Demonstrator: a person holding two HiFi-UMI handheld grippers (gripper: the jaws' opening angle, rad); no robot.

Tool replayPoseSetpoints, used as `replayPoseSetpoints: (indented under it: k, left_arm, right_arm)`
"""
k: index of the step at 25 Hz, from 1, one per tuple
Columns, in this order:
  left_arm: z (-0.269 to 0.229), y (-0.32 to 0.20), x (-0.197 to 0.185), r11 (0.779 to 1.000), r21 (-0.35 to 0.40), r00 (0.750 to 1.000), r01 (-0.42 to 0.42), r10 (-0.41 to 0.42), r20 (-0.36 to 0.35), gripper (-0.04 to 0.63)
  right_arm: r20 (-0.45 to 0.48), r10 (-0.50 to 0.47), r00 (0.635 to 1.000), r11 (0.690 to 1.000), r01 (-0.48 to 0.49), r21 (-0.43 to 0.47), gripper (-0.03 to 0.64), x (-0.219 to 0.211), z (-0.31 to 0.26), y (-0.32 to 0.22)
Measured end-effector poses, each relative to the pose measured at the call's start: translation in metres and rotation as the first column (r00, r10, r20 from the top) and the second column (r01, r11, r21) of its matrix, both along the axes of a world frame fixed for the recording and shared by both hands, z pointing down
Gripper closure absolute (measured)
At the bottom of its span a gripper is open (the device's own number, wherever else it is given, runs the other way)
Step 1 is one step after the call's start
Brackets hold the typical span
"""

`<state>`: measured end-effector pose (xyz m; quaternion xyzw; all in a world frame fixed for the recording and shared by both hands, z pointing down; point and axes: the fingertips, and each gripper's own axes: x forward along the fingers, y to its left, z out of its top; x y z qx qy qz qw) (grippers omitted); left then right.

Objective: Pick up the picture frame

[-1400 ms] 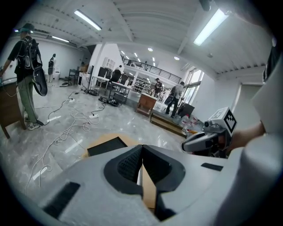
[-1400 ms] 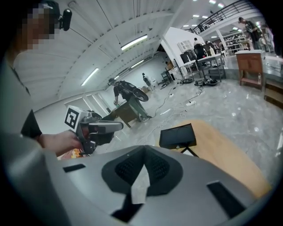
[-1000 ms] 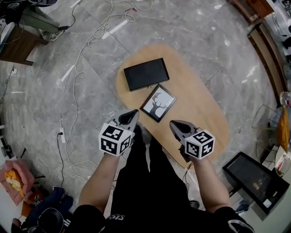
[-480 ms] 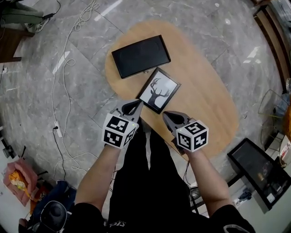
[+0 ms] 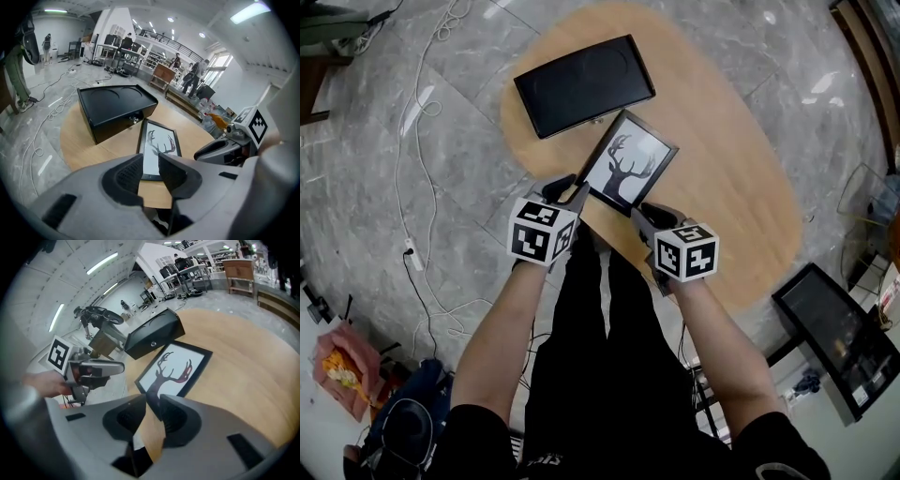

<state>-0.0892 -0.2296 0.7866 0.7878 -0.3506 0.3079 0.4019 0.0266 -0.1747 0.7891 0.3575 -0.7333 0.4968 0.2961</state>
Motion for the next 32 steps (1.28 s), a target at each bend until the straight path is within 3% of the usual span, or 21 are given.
replayPoseSetpoints:
  k: [4,12,16,20,29,32]
  left_arm:
    - [0.020,-0.003,-0.003,0.999,-0.013,0.998,-0.049,0.050,0.034,0.462]
    - [0.054,0.006,-0.008,0.990,-0.062,0.990,-0.129,0.133,0.052,0.442]
    - [0.062,0.013,-0.006,0.984,-0.075,0.985,-0.161,0.165,0.047,0.443]
    - [0.070,0.019,-0.004,0.982,-0.088,0.984,-0.168,0.172,0.046,0.451]
    - [0.072,0.022,-0.001,0.981,-0.094,0.984,-0.168,0.173,0.052,0.454]
    - [0.071,0.031,0.003,0.976,-0.127,0.984,-0.175,0.179,0.022,0.464]
  right_arm:
    - [-0.074,0.041,0.996,0.998,-0.044,-0.041,0.470,0.013,0.020,-0.009]
    - [-0.173,0.114,0.978,0.989,-0.128,-0.073,0.451,0.022,0.049,-0.019]
    - [-0.207,0.116,0.971,0.988,-0.135,-0.076,0.457,0.021,0.055,-0.017]
    - [-0.281,0.079,0.956,0.995,-0.095,-0.043,0.523,0.026,0.060,-0.017]
    - [-0.233,0.153,0.960,0.979,-0.179,-0.094,0.474,0.027,0.065,-0.014]
    - [-0.244,0.155,0.957,0.980,-0.180,-0.086,0.489,0.029,0.063,-0.012]
